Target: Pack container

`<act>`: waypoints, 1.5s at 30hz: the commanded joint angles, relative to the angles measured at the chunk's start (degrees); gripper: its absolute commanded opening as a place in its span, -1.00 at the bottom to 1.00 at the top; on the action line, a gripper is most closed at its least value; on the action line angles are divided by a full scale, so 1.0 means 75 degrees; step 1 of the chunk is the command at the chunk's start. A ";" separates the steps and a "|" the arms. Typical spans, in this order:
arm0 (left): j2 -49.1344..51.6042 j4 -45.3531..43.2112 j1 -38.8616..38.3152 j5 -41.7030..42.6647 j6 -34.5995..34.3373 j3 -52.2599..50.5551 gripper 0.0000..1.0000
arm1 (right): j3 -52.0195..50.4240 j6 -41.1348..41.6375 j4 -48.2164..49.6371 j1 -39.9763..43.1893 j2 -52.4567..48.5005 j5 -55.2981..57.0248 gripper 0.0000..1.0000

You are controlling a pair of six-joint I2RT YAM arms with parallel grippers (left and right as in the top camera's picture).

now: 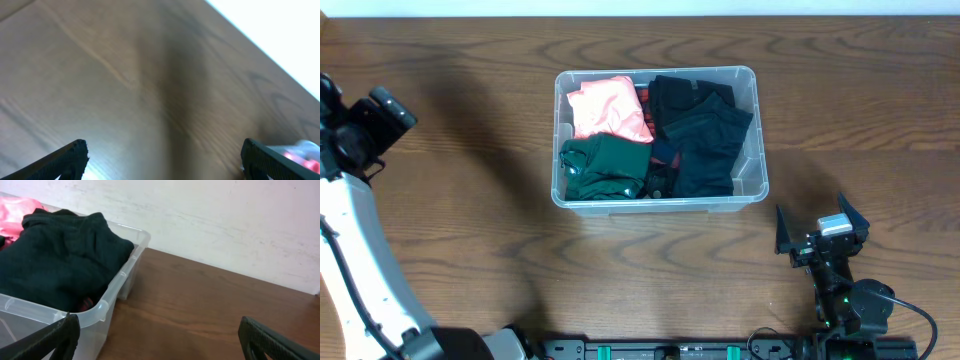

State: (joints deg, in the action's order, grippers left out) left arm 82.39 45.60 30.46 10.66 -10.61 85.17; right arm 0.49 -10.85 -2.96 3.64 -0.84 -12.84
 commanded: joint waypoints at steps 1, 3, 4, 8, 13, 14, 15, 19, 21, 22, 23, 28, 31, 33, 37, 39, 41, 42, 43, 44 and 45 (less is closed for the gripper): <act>-0.0676 -0.0137 -0.0694 0.0035 0.0085 0.0000 0.96 | -0.0023 -0.0050 -0.0023 0.0108 0.0070 0.0064 0.98; -0.0965 -0.0344 -0.1233 0.0035 0.0303 -0.0044 0.96 | -0.0023 -0.0050 -0.0023 0.0108 0.0070 0.0067 0.99; -0.1075 -0.0455 -0.1463 0.0035 0.0443 -0.0085 0.96 | -0.0023 -0.0050 -0.0023 0.0108 0.0070 0.0064 0.98; -0.1749 -0.1306 -0.2637 0.0032 0.1282 -0.0577 0.96 | -0.0023 -0.0050 -0.0023 0.0108 0.0070 0.0064 0.99; -0.2873 -0.2704 -0.3558 0.0041 0.1612 -0.1944 0.96 | -0.0023 -0.0050 -0.0023 0.0108 0.0070 0.0064 0.98; -0.3095 -0.2911 -0.3631 0.0041 0.1609 -0.2238 0.96 | -0.0023 -0.0050 -0.0023 0.0108 0.0070 0.0064 0.98; -0.3348 -0.3118 -0.3692 0.0044 0.1609 -0.2585 0.96 | -0.0023 -0.0050 -0.0023 0.0108 0.0070 0.0064 0.99; -0.4398 -0.3888 -0.3716 0.0274 0.1582 -0.4112 0.96 | -0.0023 -0.0050 -0.0023 0.0108 0.0070 0.0064 0.98; -0.4963 -0.4281 -0.3716 0.0379 0.1582 -0.4878 0.96 | -0.0023 -0.0050 -0.0023 0.0108 0.0052 0.0064 0.98; -0.5251 -0.4476 -0.3716 0.0469 0.1582 -0.5254 0.96 | -0.0023 -0.0050 -0.0026 0.0108 0.0047 0.0064 0.98; -0.5572 -0.4701 -0.3716 0.0536 0.1580 -0.5657 0.96 | -0.0023 -0.0050 -0.0023 0.0108 0.0047 0.0064 0.98; -0.7114 -0.5957 -0.3716 0.0723 0.1463 -0.7612 0.96 | -0.0023 -0.0050 -0.0023 0.0108 0.0047 0.0064 0.98; -0.8014 -0.6624 -0.3716 0.0723 0.1314 -0.8728 0.96 | -0.0023 -0.0050 -0.0023 0.0108 0.0044 0.0064 0.99; -0.8530 -0.7044 -0.3716 0.0720 0.1230 -0.9396 0.96 | -0.0023 -0.0050 -0.0023 0.0108 0.0038 0.0064 0.98; -0.9291 -0.7612 -0.3716 0.0720 0.1177 -1.0421 0.96 | -0.0023 -0.0050 -0.0023 0.0108 0.0032 0.0064 0.98; -0.9635 -0.7717 -0.3716 0.0720 0.1177 -1.0797 0.96 | -0.0023 -0.0050 -0.0023 0.0108 0.0032 0.0064 0.99; -0.9929 -0.7726 -0.3716 0.0717 0.1180 -1.1051 0.96 | -0.0023 -0.0050 -0.0023 0.0108 0.0032 0.0064 0.98; -1.0040 -0.7726 -0.3716 0.0714 0.1180 -1.1150 0.96 | -0.0023 -0.0050 -0.0023 0.0108 0.0032 0.0064 0.99; -1.0165 -0.7726 -0.3716 0.0708 0.1180 -1.1264 0.96 | -0.0023 -0.0050 -0.0023 0.0108 0.0032 0.0064 0.99; -1.0247 -0.7714 -0.3716 0.0691 0.1180 -1.1331 0.96 | -0.0023 -0.0050 -0.0023 0.0108 0.0032 0.0064 0.99; -1.0334 -0.7495 -0.3716 0.0662 0.1180 -1.1325 0.96 | -0.0023 -0.0050 -0.0023 0.0108 0.0032 0.0064 0.98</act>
State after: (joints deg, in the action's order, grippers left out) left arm 6.94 -11.57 2.83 15.31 -1.48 0.69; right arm 0.49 -10.85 -2.96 3.62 -0.84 -12.82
